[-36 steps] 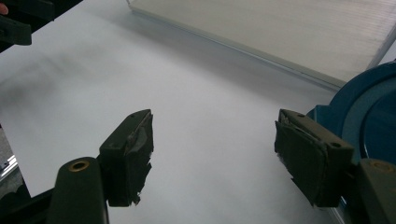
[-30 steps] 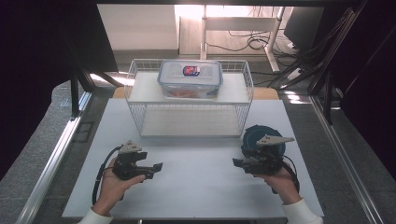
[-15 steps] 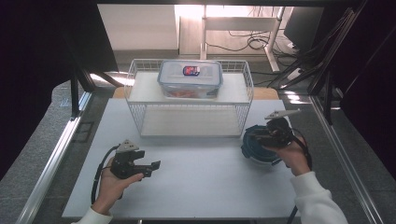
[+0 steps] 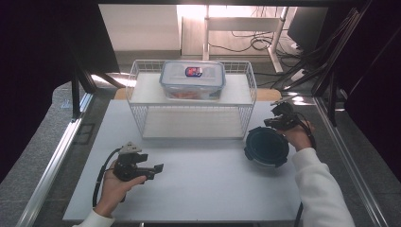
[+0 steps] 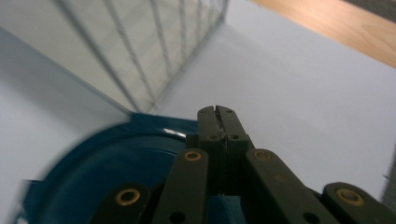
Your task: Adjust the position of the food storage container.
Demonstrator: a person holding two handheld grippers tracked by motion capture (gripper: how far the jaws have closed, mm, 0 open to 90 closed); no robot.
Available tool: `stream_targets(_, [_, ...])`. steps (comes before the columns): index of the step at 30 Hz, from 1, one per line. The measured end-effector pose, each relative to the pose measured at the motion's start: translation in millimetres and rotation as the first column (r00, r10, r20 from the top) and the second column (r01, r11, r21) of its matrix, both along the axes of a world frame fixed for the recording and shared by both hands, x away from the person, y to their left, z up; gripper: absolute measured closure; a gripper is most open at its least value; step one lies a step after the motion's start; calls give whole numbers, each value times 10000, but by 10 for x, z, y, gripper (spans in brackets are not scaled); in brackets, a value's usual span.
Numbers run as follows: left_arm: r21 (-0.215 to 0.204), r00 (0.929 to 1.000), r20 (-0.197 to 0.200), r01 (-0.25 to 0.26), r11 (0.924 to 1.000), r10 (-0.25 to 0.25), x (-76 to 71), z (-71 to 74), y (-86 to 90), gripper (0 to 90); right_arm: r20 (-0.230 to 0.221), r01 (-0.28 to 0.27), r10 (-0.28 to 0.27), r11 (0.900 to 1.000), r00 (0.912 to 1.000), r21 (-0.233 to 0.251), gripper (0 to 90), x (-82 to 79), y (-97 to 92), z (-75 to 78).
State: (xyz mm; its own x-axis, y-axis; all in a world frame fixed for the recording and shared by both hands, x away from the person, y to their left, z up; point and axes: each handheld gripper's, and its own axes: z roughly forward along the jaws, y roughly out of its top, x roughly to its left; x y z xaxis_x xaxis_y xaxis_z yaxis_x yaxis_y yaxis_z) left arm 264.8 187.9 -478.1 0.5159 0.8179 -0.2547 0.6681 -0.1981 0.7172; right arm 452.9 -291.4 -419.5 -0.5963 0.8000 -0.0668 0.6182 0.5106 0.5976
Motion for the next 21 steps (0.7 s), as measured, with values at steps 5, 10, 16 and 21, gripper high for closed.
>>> stream_targets(5, [62,10000,-57,-12,10000,12,12,-20,14,216,-295,106,-127,9973,9995,-720,885,156,-13,-143])
stream_targets(10, [88,9999,-78,-88,9999,88,13,-34,36,216,-338,123,-171,9902,9993,-1392,886,231,0,-235])
stream_targets(16, [127,9998,-144,-145,9998,147,23,-59,55,216,-330,-39,-6,9908,9995,-1352,888,242,-21,-266])
stream_targets(21, [176,9997,-202,-96,9998,100,30,-72,42,216,-382,-125,80,9930,9992,-1178,889,206,-29,-269])
